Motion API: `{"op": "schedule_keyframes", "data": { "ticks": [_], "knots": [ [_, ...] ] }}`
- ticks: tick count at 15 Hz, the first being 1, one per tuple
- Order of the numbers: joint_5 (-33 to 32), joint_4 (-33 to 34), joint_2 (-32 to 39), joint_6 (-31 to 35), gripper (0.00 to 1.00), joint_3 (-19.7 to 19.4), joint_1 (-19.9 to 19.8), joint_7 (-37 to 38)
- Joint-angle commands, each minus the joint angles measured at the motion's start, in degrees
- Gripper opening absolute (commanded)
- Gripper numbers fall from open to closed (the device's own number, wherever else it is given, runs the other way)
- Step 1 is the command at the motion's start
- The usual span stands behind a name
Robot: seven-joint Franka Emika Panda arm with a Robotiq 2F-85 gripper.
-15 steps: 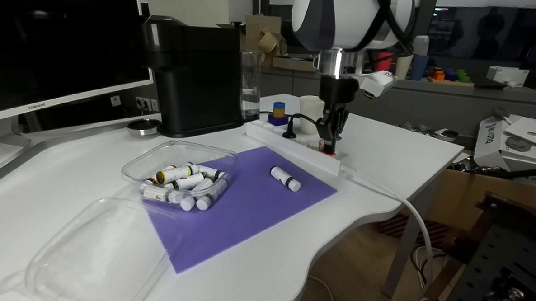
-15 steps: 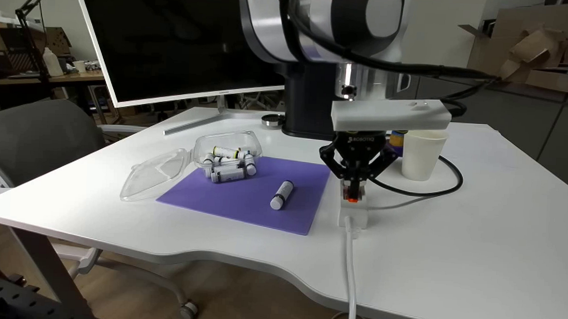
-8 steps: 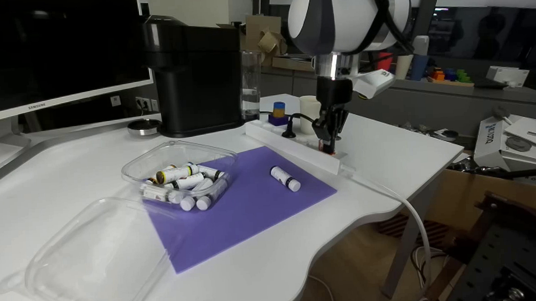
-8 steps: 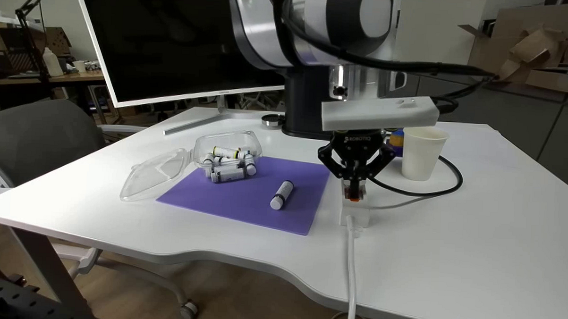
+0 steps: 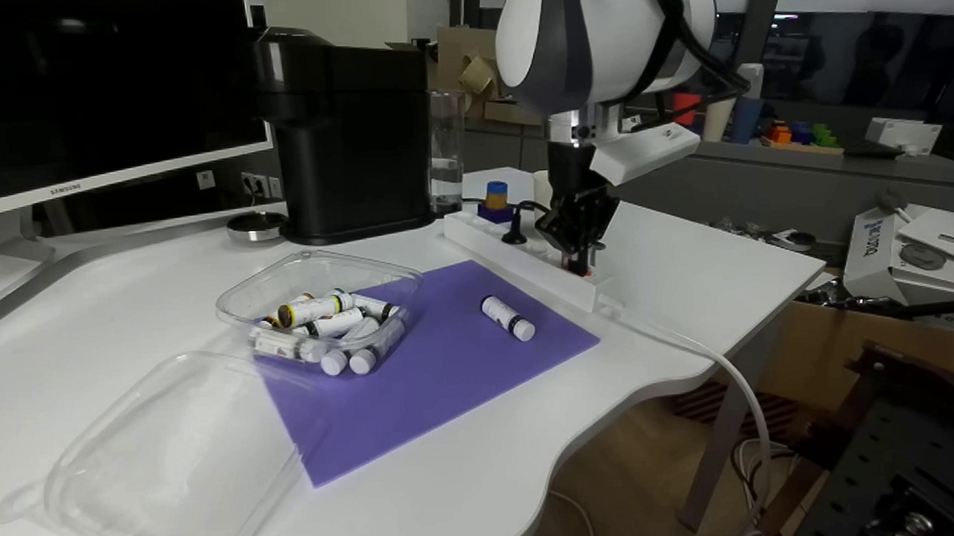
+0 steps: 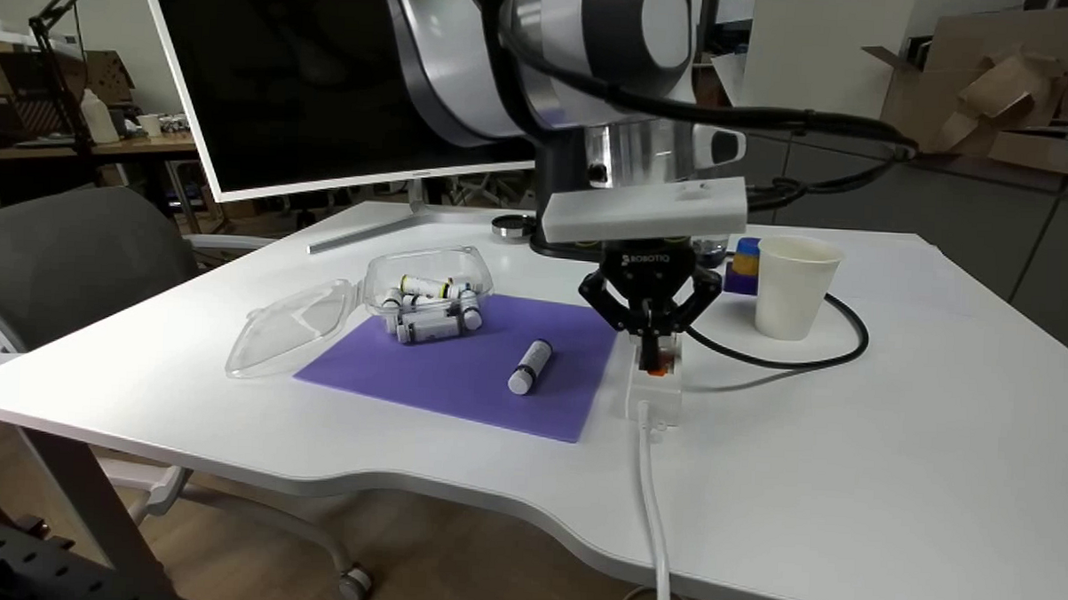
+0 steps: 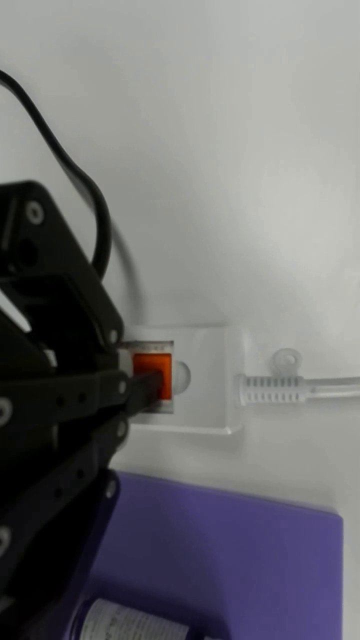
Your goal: Turn off the extension cable
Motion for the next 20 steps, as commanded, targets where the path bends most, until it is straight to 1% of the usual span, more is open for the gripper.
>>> {"op": "schedule_keyframes", "data": {
  "ticks": [1,2,3,4,6,8,10,13,14,15,18,20],
  "knots": [
    [-0.53,-3.22,-4.68,-3.70,0.00,0.79,0.50,3.78],
    [-1.08,-4.19,-6.51,-4.52,0.26,0.35,1.11,4.43],
    [-1.46,-5.14,-8.27,-5.22,0.27,-0.03,1.58,5.05],
    [-2.13,-6.39,-10.78,-6.08,0.32,-0.57,2.21,5.68],
    [-3.40,-8.57,-15.86,-7.80,0.46,-1.24,2.99,6.88],
    [-4.42,-9.78,-20.47,-10.43,0.60,-1.15,2.89,7.49],
    [-3.66,-10.49,-24.49,-13.49,0.72,-0.14,2.07,6.83],
    [-1.06,-10.62,-29.41,-19.21,0.94,1.17,1.51,5.04],
    [-0.46,-10.33,-30.62,-21.06,0.98,1.40,1.53,4.66],
    [-0.10,-9.96,-31.52,-22.65,1.00,1.57,1.56,4.57],
    [0.43,-9.16,-33.97,-26.79,1.00,1.78,1.52,4.17],
    [0.66,-8.97,-35.64,-29.91,1.00,1.81,1.59,2.65]
  ]
}}
